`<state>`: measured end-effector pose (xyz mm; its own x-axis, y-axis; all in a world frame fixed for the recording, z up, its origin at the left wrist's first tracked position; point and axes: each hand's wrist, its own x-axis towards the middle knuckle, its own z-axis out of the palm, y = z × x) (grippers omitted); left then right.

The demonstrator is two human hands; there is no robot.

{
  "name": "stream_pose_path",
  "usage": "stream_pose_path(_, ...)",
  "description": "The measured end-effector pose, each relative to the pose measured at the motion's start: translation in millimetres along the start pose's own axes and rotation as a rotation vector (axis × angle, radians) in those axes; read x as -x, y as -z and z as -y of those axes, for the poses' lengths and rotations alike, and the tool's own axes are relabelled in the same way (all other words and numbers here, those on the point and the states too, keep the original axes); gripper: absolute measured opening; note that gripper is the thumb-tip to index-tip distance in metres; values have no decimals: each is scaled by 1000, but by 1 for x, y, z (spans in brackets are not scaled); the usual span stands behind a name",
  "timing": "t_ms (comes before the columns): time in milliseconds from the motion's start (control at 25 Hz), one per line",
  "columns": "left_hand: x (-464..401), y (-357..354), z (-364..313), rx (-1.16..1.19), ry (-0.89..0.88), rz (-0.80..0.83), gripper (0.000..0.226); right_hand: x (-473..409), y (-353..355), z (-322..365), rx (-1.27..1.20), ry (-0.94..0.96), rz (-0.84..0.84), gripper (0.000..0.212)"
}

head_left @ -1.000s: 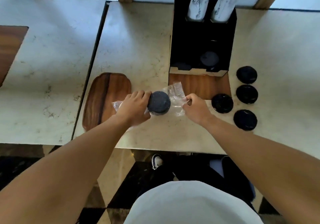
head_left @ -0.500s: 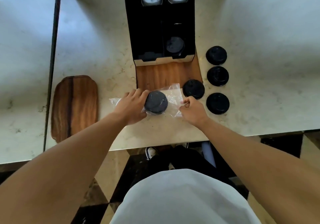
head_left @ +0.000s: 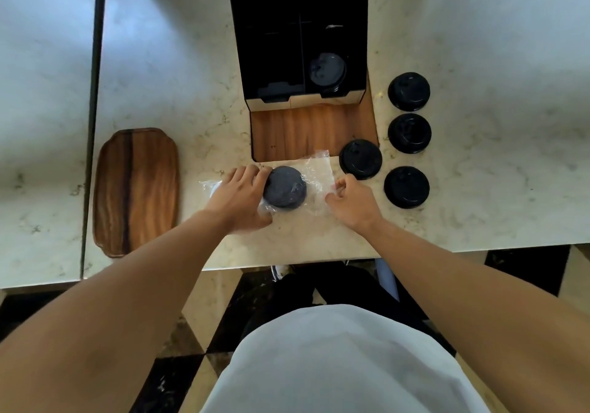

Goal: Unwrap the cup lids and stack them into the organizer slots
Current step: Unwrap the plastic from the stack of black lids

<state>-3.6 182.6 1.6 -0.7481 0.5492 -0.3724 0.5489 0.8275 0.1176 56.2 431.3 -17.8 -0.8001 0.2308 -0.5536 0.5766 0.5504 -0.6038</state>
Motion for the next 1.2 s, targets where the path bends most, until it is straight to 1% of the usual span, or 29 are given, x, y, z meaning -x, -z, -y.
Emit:
stream_pose_path(80,3,2,-1,35,2,-23,101,2,3,2,-4,-3,-8,37)
stream_pose_path(160,3,6,-6,84,32,-68,99,5,7,5,7,18,-59,36)
stream_pose_path(280,-8,10,-21,99,29,-153,91,6,11,12,89,105,-199,20)
stream_pose_path(320,-15,11,-26,95,19,-167,89,5,12,15,118,131,-221,15)
stream_pose_path(360,-22,12,-31,86,13,-175,88,2,12,19,147,149,-221,14)
stream_pose_path(480,-39,7,-45,78,42,-181,88,-9,11,30,239,195,-169,21)
stream_pose_path(640,-43,-10,-49,43,47,-142,84,-24,3,39,309,149,-124,31)
stream_pose_path(760,-45,-15,-47,4,36,-157,79,-31,-2,43,350,127,-101,36)
stream_pose_path(840,-47,-16,-48,-9,39,-166,76,-34,-3,42,342,117,-87,36)
stream_pose_path(1040,-47,-17,-49,-19,41,-179,72,-33,-4,42,343,119,-92,31)
stream_pose_path(1200,-47,-18,-49,-12,51,-183,70,-29,-6,43,488,202,-109,32)
